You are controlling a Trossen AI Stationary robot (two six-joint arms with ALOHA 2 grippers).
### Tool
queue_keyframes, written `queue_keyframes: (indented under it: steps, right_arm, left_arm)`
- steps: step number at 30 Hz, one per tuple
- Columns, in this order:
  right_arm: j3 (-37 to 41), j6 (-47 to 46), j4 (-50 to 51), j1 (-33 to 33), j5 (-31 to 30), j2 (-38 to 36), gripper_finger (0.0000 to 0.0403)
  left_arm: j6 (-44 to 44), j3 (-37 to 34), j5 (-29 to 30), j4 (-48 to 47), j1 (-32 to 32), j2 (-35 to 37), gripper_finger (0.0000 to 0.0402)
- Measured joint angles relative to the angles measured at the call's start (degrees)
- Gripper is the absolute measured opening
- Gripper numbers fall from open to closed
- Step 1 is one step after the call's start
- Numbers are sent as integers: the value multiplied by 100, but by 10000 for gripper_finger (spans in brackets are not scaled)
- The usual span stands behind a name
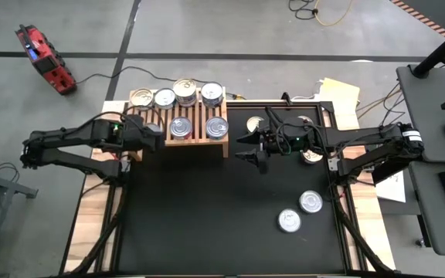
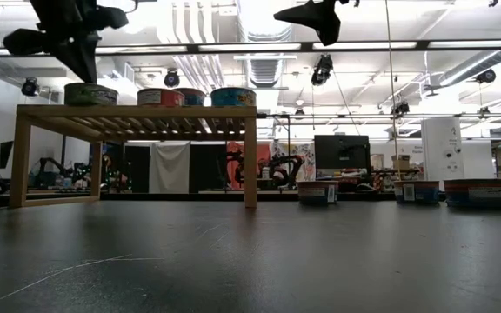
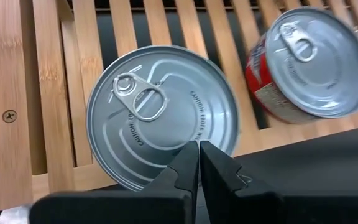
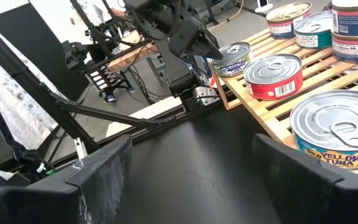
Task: Stack canned seafood by type on shelf
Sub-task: Put the left green tuna can on the shelf
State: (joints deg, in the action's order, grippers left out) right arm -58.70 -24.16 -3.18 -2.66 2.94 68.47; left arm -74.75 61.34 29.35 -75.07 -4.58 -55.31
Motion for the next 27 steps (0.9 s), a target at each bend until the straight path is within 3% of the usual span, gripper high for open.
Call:
queue_keyframes:
  steps: [12, 27]
  right_arm:
    - [0, 7, 2, 0, 0, 0, 320]
    - [0, 13, 4, 0, 0, 0, 304]
  left_arm:
    - [-141, -101, 412, -252, -103, -177, 0]
    - [-117, -101, 492, -776, -468, -148, 0]
